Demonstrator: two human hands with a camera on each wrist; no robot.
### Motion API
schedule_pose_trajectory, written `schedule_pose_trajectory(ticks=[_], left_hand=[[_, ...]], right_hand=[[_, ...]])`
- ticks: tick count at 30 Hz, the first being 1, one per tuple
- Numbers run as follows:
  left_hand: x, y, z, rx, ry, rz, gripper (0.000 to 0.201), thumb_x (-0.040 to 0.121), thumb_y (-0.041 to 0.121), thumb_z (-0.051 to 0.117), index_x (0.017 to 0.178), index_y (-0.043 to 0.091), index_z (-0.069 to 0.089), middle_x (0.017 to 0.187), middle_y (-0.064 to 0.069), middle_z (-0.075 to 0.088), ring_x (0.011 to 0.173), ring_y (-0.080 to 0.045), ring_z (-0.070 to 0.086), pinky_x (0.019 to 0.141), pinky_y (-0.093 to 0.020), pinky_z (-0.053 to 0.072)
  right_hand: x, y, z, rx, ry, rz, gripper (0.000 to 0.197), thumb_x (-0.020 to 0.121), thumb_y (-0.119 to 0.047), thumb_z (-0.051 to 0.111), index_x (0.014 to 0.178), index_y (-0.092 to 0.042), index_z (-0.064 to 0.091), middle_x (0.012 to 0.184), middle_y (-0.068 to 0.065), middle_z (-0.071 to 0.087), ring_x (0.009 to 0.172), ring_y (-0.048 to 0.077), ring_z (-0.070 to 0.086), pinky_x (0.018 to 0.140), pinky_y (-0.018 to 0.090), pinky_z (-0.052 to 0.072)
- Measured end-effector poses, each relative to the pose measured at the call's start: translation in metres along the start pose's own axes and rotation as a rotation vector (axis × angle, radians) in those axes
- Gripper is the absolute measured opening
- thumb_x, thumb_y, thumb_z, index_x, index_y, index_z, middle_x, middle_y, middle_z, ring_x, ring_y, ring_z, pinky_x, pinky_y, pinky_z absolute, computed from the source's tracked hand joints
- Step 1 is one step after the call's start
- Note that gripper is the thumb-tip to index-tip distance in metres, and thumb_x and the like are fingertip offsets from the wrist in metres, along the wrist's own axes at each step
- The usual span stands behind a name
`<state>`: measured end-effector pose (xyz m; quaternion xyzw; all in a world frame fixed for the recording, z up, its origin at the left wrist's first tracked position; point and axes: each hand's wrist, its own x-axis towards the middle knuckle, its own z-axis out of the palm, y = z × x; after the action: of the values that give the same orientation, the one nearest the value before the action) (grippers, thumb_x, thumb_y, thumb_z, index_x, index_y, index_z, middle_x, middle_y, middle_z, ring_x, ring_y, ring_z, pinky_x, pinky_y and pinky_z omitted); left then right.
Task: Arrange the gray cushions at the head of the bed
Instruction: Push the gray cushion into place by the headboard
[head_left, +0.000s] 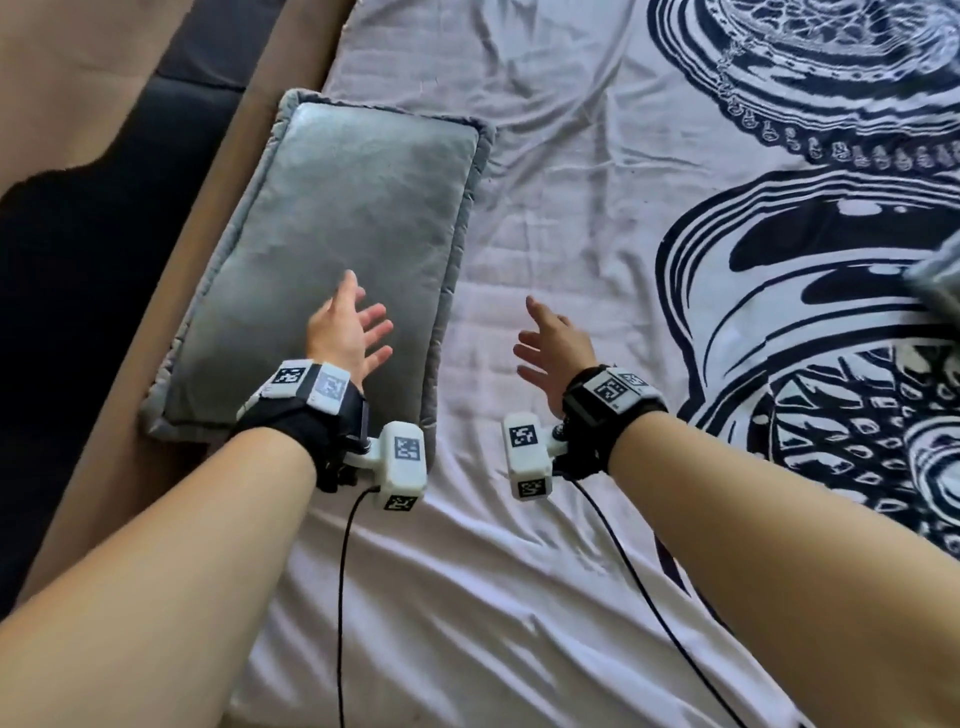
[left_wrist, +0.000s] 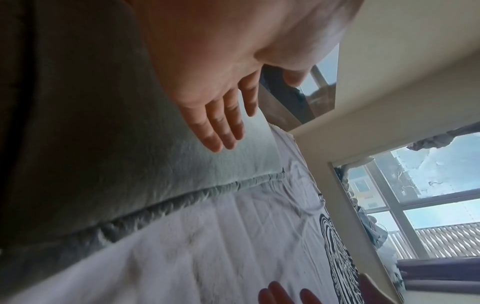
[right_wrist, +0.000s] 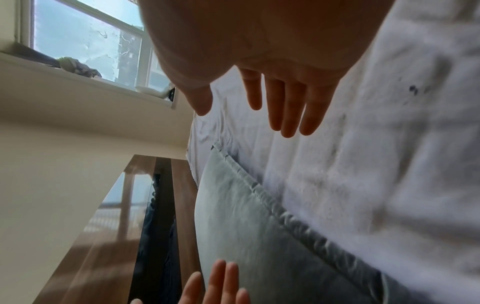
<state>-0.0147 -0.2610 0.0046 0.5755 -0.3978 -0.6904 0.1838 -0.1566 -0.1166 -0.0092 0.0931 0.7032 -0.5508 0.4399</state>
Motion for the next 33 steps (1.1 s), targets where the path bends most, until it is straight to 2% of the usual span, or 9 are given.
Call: schedule_pose_trajectory(ticks=[7, 11, 14, 18, 20, 25, 27, 30, 33], left_hand=[[-0.042, -0.023, 0.070, 0.006, -0.041, -0.026, 0.042, 0.096, 0.058, 0.041, 0.110, 0.020, 0.055, 0.110, -0.007, 0.063, 0.094, -0.023, 0.061, 0.080, -0.035, 0.048], [-0.076, -0.043, 0.130, 0.033, -0.086, -0.019, 0.046, 0.095, 0.061, 0.040, 0.111, 0.022, 0.055, 0.119, -0.008, 0.064, 0.104, -0.024, 0.064, 0.093, -0.041, 0.050], [-0.108, -0.064, 0.181, 0.036, -0.137, -0.036, 0.055, 0.094, 0.064, 0.036, 0.123, 0.020, 0.052, 0.125, -0.010, 0.062, 0.111, -0.026, 0.062, 0.095, -0.042, 0.049], [-0.177, -0.081, 0.248, 0.073, -0.206, -0.053, 0.062, 0.093, 0.067, 0.036, 0.126, 0.017, 0.052, 0.124, -0.011, 0.062, 0.112, -0.028, 0.062, 0.092, -0.043, 0.049], [-0.213, -0.087, 0.276, 0.102, -0.223, -0.044, 0.062, 0.093, 0.067, 0.036, 0.125, 0.016, 0.053, 0.123, -0.011, 0.063, 0.112, -0.028, 0.062, 0.094, -0.043, 0.049], [-0.310, -0.109, 0.361, 0.105, -0.289, -0.060, 0.069, 0.091, 0.070, 0.036, 0.128, 0.015, 0.053, 0.126, -0.013, 0.062, 0.115, -0.029, 0.061, 0.098, -0.047, 0.049], [-0.341, -0.118, 0.383, 0.099, -0.312, -0.074, 0.072, 0.088, 0.073, 0.037, 0.126, 0.015, 0.054, 0.125, -0.014, 0.063, 0.113, -0.030, 0.062, 0.097, -0.048, 0.049], [-0.402, -0.121, 0.415, 0.095, -0.354, -0.095, 0.069, 0.091, 0.070, 0.033, 0.127, 0.014, 0.053, 0.124, -0.013, 0.063, 0.113, -0.029, 0.062, 0.101, -0.048, 0.048], [-0.448, -0.114, 0.439, 0.099, -0.378, -0.114, 0.061, 0.092, 0.069, 0.034, 0.114, 0.017, 0.056, 0.123, -0.012, 0.065, 0.111, -0.028, 0.064, 0.093, -0.043, 0.051]], right_hand=[[-0.006, -0.020, -0.118, 0.041, 0.057, -0.042, 0.055, 0.096, -0.048, 0.059, 0.138, -0.012, 0.050, 0.138, 0.017, 0.058, 0.121, 0.031, 0.061, 0.103, 0.046, 0.050], [-0.014, -0.028, -0.203, 0.053, 0.106, -0.056, 0.055, 0.099, -0.049, 0.053, 0.138, -0.011, 0.052, 0.146, 0.019, 0.053, 0.129, 0.034, 0.058, 0.104, 0.045, 0.048], [-0.027, -0.031, -0.279, 0.022, 0.161, -0.092, 0.048, 0.102, -0.044, 0.049, 0.139, -0.013, 0.052, 0.141, 0.020, 0.056, 0.116, 0.030, 0.061, 0.102, 0.048, 0.050], [-0.060, -0.031, -0.396, 0.090, 0.200, -0.053, 0.063, 0.100, -0.052, 0.048, 0.145, -0.008, 0.049, 0.147, 0.019, 0.054, 0.133, 0.037, 0.054, 0.104, 0.048, 0.046], [-0.084, -0.031, -0.446, 0.139, 0.250, -0.029, 0.066, 0.098, -0.055, 0.049, 0.144, -0.008, 0.049, 0.147, 0.018, 0.055, 0.134, 0.036, 0.054, 0.103, 0.047, 0.047], [-0.149, -0.038, -0.568, 0.273, 0.301, -0.041, 0.063, 0.097, -0.056, 0.050, 0.142, -0.012, 0.050, 0.139, 0.014, 0.059, 0.122, 0.030, 0.060, 0.088, 0.041, 0.052], [-0.171, -0.040, -0.598, 0.315, 0.301, -0.033, 0.062, 0.098, -0.057, 0.049, 0.143, -0.014, 0.049, 0.137, 0.012, 0.059, 0.117, 0.026, 0.060, 0.089, 0.041, 0.051], [-0.214, -0.039, -0.642, 0.383, 0.341, 0.001, 0.058, 0.097, -0.059, 0.049, 0.136, -0.016, 0.052, 0.132, 0.010, 0.061, 0.107, 0.022, 0.063, 0.076, 0.036, 0.051], [-0.249, -0.038, -0.672, 0.437, 0.390, 0.016, 0.065, 0.096, -0.060, 0.049, 0.143, -0.015, 0.047, 0.133, 0.009, 0.060, 0.109, 0.023, 0.062, 0.084, 0.038, 0.050]])
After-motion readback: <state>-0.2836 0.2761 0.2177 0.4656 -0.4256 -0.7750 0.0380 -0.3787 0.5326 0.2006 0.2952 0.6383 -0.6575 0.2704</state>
